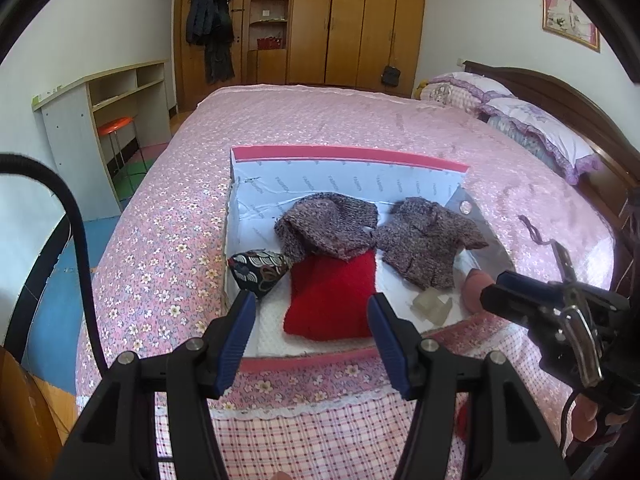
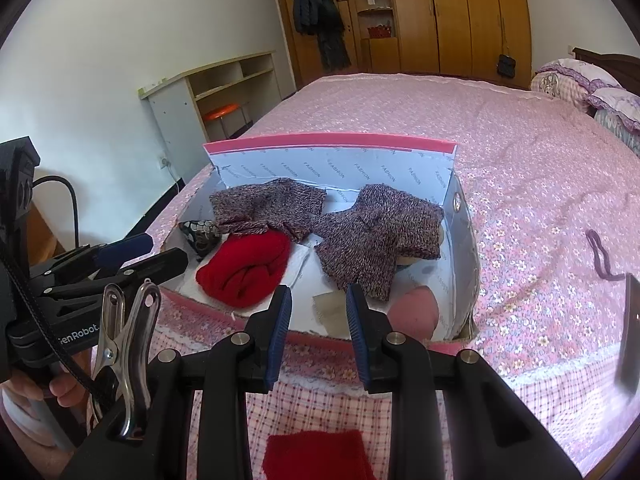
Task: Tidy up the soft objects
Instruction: 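Withdraw both tools from the box back toward the red cloth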
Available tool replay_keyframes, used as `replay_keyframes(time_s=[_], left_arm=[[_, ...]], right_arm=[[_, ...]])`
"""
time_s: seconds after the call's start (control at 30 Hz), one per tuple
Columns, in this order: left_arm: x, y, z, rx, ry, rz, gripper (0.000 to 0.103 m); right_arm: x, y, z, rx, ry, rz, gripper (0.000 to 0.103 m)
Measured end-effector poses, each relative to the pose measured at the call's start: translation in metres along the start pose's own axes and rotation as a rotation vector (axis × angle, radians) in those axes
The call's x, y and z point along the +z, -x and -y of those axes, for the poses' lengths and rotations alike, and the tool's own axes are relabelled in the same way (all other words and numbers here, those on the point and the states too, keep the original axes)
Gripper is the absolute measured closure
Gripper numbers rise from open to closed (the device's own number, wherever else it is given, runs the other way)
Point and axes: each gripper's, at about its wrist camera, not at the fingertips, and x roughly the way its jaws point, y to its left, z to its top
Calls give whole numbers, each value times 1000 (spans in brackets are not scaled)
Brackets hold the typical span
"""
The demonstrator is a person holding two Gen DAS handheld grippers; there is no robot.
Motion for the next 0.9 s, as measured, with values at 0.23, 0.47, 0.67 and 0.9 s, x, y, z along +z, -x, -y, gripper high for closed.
replay_keyframes(time_s=[0.23, 0.47, 0.67, 0.9], left_arm=[[-8, 6, 6, -14, -5, -6, 42], [-20, 14, 12, -31, -8, -10, 42], [-32, 23, 15, -42, -7, -10, 42], [-46, 30, 21, -62, -11, -24, 42]], right_arm=[[-11, 14, -1, 5, -10, 6, 74], [-23, 30, -2, 7, -15, 12, 74], [-36, 42, -2, 0, -16, 12, 74], [-54, 53, 4, -8, -38, 1, 74]])
